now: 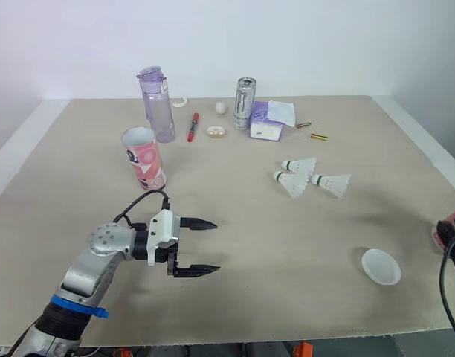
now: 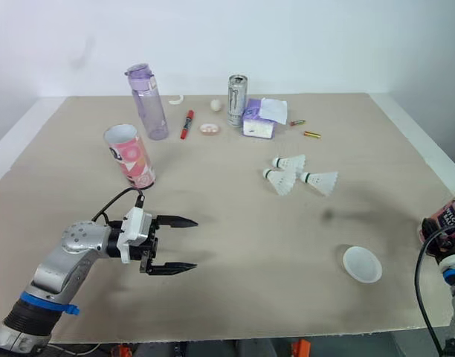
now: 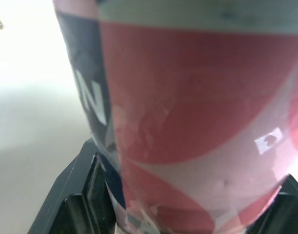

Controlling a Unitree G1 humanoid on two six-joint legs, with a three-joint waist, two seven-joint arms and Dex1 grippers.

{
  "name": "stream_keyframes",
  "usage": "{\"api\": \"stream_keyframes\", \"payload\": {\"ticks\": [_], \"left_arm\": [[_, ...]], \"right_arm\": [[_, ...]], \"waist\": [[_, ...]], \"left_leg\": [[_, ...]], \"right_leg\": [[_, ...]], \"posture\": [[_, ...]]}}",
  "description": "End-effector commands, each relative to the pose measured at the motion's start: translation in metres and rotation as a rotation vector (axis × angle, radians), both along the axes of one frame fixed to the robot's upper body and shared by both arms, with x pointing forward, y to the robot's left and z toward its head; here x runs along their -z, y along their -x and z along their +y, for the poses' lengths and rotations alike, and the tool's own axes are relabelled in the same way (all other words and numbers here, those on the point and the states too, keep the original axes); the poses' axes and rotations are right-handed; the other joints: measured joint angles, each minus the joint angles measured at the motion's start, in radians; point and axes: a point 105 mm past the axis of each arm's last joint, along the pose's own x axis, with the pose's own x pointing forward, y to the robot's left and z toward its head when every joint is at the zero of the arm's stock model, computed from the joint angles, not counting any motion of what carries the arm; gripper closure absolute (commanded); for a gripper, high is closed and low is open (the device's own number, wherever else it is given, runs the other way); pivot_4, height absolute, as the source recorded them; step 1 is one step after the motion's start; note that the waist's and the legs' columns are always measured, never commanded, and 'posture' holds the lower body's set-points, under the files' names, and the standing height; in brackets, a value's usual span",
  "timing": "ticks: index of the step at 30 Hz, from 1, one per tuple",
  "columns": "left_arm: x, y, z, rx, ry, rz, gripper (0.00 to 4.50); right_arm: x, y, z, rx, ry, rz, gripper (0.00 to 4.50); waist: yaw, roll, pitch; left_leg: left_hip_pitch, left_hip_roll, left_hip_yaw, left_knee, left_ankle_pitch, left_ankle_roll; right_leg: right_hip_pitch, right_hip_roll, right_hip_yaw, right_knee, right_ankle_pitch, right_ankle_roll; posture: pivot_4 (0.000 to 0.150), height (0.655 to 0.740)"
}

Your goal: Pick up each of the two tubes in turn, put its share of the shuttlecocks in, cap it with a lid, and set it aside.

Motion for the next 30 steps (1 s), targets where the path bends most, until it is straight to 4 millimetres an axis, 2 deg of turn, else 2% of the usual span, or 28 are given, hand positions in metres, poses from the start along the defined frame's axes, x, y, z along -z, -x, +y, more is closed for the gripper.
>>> {"api": "stream_keyframes", "payload": {"ticks": [1, 4, 5, 6, 7, 9, 19, 23, 30], "left_arm": [[-0.012, 0.002, -0.004, 0.018, 0.039, -0.025, 0.00], [-0.012, 0.003, -0.005, 0.022, 0.050, -0.018, 0.00], [-0.013, 0.004, -0.005, 0.021, 0.057, -0.016, 0.00], [-0.014, 0.004, -0.005, 0.020, 0.063, -0.015, 0.00], [-0.014, 0.004, -0.005, 0.018, 0.066, -0.015, 0.00], [-0.014, 0.004, -0.005, 0.016, 0.065, -0.017, 0.00], [-0.011, 0.002, -0.006, 0.022, 0.049, -0.021, 0.00], [-0.009, 0.002, -0.006, 0.027, 0.040, -0.019, 0.00], [-0.010, -0.001, -0.007, 0.034, 0.037, -0.019, 0.00]], "right_arm": [[-0.016, -0.006, -0.007, -0.011, 0.047, -0.031, 1.42], [-0.010, -0.009, -0.006, -0.028, 0.007, -0.029, 1.42], [-0.010, -0.010, -0.007, -0.028, 0.000, -0.030, 1.13], [-0.009, -0.010, -0.007, -0.030, 0.001, -0.029, 1.13], [-0.009, -0.010, -0.007, -0.037, -0.002, -0.029, 0.65], [-0.008, -0.009, -0.006, -0.047, 0.008, -0.019, 0.05], [-0.002, 0.002, 0.006, -0.084, 0.017, 0.026, 0.05], [-0.002, 0.013, 0.012, -0.074, 0.020, 0.034, 0.05], [-0.007, 0.036, 0.032, -0.095, 0.053, 0.069, 0.05]], "waist": [[-0.005, 0.000, 0.000], [-0.008, 0.000, 0.000], [-0.008, 0.000, 0.000], [-0.009, 0.000, 0.000], [-0.009, 0.000, 0.000], [-0.010, 0.000, 0.000], [-0.010, 0.000, 0.000], [-0.010, 0.000, 0.000], [-0.009, 0.001, -0.001]], "left_leg": [[0.000, -0.001, 0.000, 0.000, 0.000, 0.000], [0.000, -0.002, 0.001, 0.000, 0.000, 0.000], [-0.001, -0.002, 0.001, 0.000, 0.000, 0.000], [-0.001, -0.002, 0.001, 0.000, 0.000, 0.000], [-0.001, -0.002, 0.001, 0.000, 0.000, 0.000], [-0.001, -0.002, 0.001, 0.000, 0.000, 0.000], [0.000, -0.002, 0.001, 0.000, 0.000, 0.000], [0.000, -0.002, 0.000, 0.000, 0.000, 0.000], [-0.001, -0.002, 0.000, 0.000, 0.000, 0.000]], "right_leg": [[0.000, 0.000, 0.002, 0.000, 0.000, 0.001], [0.001, 0.002, 0.007, -0.001, -0.002, 0.003], [0.001, 0.002, 0.008, -0.001, -0.002, 0.004], [0.001, 0.002, 0.008, -0.001, -0.002, 0.004], [0.001, 0.002, 0.008, -0.001, -0.002, 0.004], [0.001, 0.002, 0.009, -0.001, -0.002, 0.004], [0.001, 0.003, 0.010, -0.001, -0.002, 0.005], [0.001, 0.004, 0.010, -0.001, -0.002, 0.005], [0.001, 0.004, 0.011, -0.001, -0.002, 0.004]], "posture": [[0.150, 0.7400], [0.150, 0.7400], [0.150, 0.7400], [0.150, 0.7400], [0.150, 0.7400], [0.150, 0.7400], [0.150, 0.7400], [0.150, 0.7400], [0.150, 0.7400]]}}
